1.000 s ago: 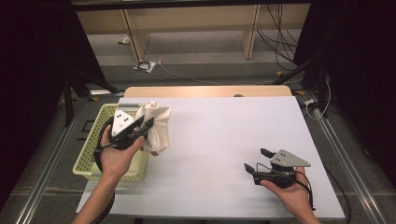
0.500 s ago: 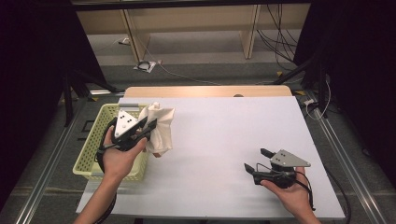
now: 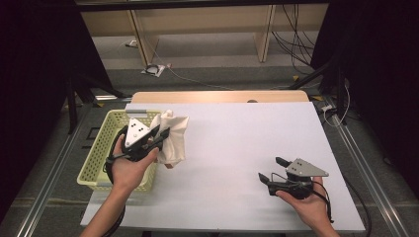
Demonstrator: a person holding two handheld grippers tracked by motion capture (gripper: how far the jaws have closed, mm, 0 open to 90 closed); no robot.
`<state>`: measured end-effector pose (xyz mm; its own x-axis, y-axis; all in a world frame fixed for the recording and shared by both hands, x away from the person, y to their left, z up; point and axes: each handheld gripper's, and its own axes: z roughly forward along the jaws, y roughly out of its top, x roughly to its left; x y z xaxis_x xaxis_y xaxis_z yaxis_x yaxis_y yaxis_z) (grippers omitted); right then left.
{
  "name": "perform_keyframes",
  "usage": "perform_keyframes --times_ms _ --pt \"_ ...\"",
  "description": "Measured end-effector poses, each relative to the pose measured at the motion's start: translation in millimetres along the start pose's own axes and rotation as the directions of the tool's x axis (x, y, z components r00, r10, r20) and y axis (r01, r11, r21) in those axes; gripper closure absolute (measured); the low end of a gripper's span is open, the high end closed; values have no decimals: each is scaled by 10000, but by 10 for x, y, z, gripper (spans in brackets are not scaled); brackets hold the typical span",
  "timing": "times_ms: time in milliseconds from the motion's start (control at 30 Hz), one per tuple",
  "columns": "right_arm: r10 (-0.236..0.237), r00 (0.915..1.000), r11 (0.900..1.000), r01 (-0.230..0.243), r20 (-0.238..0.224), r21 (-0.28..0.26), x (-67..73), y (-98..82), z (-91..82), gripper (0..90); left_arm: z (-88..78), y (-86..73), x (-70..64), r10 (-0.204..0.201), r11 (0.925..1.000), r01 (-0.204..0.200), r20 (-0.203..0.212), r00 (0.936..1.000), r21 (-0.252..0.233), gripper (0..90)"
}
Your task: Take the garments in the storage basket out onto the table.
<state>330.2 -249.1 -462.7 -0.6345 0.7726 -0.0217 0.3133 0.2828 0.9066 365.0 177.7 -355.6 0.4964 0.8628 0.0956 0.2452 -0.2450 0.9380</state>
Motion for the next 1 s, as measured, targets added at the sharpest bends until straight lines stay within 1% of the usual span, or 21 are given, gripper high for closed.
perform_keyframes --times_ms 1000 --pt "-28 10000 10000 28 -6 18 -1 -1 3 184 39 -11 -148 108 9999 -112 503 9987 80 728"
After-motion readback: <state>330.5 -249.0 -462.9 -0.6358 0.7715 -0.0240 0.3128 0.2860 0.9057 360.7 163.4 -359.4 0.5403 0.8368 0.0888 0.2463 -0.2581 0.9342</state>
